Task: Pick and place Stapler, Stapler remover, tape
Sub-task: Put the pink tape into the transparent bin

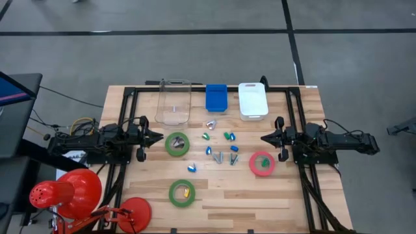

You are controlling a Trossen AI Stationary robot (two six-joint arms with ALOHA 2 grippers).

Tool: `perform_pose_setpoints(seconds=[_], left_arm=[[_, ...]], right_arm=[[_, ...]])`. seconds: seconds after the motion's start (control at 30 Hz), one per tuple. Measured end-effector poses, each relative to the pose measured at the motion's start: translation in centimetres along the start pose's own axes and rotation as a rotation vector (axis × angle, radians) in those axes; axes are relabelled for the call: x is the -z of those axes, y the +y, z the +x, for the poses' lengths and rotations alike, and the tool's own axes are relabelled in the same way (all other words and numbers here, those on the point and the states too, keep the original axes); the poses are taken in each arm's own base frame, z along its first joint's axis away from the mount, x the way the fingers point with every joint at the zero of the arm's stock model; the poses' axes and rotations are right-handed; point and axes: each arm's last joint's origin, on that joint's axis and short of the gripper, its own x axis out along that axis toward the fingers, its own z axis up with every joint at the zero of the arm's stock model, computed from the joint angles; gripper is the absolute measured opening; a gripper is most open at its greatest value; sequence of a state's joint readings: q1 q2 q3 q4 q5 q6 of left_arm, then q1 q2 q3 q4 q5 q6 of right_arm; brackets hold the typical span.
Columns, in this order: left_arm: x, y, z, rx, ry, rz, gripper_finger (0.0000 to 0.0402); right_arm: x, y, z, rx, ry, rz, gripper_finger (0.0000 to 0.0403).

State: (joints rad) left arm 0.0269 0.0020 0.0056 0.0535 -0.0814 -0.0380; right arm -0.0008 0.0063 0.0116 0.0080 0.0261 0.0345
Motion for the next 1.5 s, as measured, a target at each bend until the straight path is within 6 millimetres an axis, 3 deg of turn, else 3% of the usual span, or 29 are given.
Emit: perform_pose_setpoints(seconds=[0.97, 1.5], left_arm=[[0.0, 0.0, 0.0, 0.000, 0.000, 0.000, 0.0039], [0.0, 0.0, 0.0, 0.000, 0.000, 0.000, 0.0039]], right_arm=[[-1.6, 0.0, -0.1, 0.018, -0.164, 0.012, 0.0001], [-5.9, -0.2, -1.4, 0.111, -0.284, 0.043, 0.0001]])
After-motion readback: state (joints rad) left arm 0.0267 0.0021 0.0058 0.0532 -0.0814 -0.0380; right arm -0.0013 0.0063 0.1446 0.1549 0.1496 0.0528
